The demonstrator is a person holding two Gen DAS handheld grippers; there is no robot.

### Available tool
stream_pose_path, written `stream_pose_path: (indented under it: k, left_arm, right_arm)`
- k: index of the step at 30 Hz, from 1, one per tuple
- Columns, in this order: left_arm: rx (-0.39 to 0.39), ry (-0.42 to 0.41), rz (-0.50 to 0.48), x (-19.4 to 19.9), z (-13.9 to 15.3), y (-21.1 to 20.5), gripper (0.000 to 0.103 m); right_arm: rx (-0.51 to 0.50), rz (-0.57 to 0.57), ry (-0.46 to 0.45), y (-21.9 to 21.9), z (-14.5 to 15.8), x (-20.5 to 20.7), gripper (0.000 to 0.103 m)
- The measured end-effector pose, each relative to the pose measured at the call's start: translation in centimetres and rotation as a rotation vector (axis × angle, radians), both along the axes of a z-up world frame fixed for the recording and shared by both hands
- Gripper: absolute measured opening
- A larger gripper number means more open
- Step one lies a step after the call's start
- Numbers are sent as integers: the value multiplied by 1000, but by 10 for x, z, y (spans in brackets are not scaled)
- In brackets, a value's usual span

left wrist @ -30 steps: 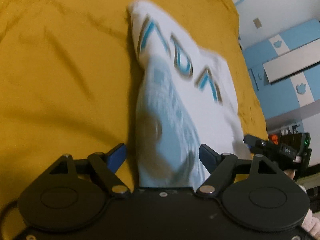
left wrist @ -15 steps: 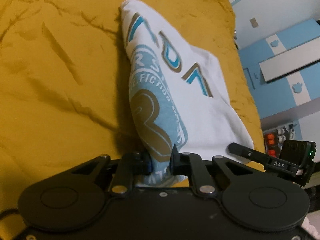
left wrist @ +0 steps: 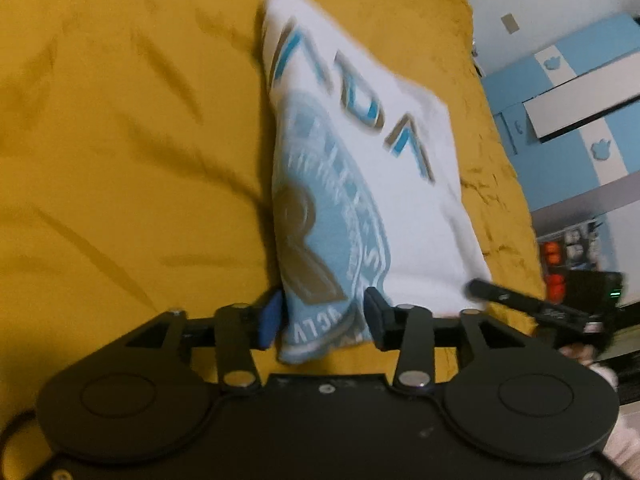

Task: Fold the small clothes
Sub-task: 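Open both grippers and release the folded white shirt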

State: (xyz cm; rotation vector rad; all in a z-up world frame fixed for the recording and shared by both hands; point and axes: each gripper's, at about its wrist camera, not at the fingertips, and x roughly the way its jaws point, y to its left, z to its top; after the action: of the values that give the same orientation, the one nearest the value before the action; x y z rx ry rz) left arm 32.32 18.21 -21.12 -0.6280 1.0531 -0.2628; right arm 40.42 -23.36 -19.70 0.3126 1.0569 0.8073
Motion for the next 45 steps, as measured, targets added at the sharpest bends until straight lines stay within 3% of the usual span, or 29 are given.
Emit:
stream_pose_path:
  k: [1,2,4,5,6,9,12,17,19,21,23,27,30,34,39,45]
  left_arm:
    - [45,-42,5,2,13,0,59]
    - [94,-90,15,4,26,1,70]
    - [190,-215,45,14,47,-3,87]
    - [237,-280,74,19,54,-6,98]
    - [290,-348,108,25,61,-10,103]
    - [397,-448,153,51,67,-22,103]
    - [429,-451,170,86,59,-34,103]
    - [423,-371,195,134,32,-41,103]
    - [443,-337,199,150,22,-40,103]
    - [449,-283,203,166,10,-38,103]
    - [446,-228,216,174,-3,-38,103]
    - [411,-116,239,187,-29,-28,103]
    - [371,-105,258,186,-37,-21,103]
    - [383,-93,277,178,-25,-18,103]
    - [321,-181,293,144,15,-22,103]
    - [349,-281,167,71,41,-61,103]
  right_arm:
    - [-28,16,-68,1,13,-3,29]
    - [-64,30,-146,7,27,-4,30]
    - [-132,22,-317,24,49,-3,41]
    - [-168,6,-402,35,59,0,51]
    - [-191,-6,-462,45,64,4,57]
    - [-233,-62,-567,76,68,29,57]
    - [-235,-151,-564,98,55,62,57]
    - [-260,-229,-518,135,35,99,57]
    - [-303,-247,-493,142,24,109,64]
    - [-319,-273,-468,145,14,116,82]
    - [-326,-300,-441,138,5,121,92]
    - [-373,-377,-327,125,-15,139,95]
    - [-314,-426,-266,110,-24,143,100]
    - [-329,-480,-275,104,-20,142,100]
    - [-246,-420,-371,105,20,111,100]
    - [-148,-283,-461,108,62,41,100]
